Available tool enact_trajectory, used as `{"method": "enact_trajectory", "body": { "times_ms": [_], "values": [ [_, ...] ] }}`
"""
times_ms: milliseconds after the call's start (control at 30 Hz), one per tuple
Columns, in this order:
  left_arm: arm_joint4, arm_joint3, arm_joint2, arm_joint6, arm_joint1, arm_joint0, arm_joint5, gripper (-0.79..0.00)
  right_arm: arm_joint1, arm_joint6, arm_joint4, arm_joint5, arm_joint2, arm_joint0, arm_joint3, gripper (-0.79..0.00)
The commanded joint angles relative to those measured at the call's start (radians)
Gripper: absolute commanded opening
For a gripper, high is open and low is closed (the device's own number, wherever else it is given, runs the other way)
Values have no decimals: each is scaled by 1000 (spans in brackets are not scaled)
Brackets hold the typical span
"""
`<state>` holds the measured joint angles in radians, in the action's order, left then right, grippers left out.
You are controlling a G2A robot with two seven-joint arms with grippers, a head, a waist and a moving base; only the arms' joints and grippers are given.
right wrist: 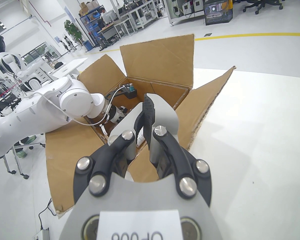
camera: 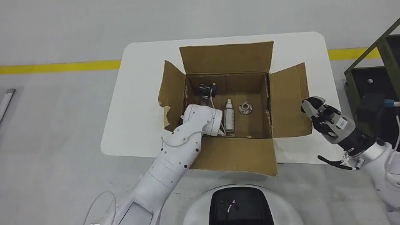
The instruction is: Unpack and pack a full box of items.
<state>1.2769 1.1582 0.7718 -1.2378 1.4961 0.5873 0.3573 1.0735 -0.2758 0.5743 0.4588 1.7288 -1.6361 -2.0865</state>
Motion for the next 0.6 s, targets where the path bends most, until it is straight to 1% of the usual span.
{"method": "enact_trajectory", "body": {
  "times_ms": [0,100,133,167,200,233,367,400,433,467,567],
  "values": [
    [1,-8,0,3,5,-1,2,-71,0,0,0,0,0,0,0,-785],
    [3,-21,0,9,12,-4,4,-74,0,0,0,0,0,0,0,-785],
    [4,-27,1,11,14,-5,6,-86,0,0,0,0,0,0,0,-785],
    [5,-34,2,12,16,-6,7,-120,0,0,0,0,0,0,0,-785],
    [9,-40,2,14,18,-8,9,-185,0,0,0,0,0,0,0,-785],
    [11,-45,3,16,21,-10,11,-314,0,0,0,0,0,0,0,-785],
    [17,-60,9,20,28,-14,15,-591,0,0,0,0,0,0,0,-785],
    [19,-62,10,22,30,-15,15,-708,0,0,0,0,0,0,0,-785],
    [22,-64,12,23,31,-15,15,-760,0,0,0,0,0,0,0,-785],
    [24,-65,14,24,32,-14,15,-785,0,0,0,0,0,0,0,-785],
    [18,-62,30,28,34,-10,19,-785,0,0,0,0,0,0,0,-785]
  ]
}}
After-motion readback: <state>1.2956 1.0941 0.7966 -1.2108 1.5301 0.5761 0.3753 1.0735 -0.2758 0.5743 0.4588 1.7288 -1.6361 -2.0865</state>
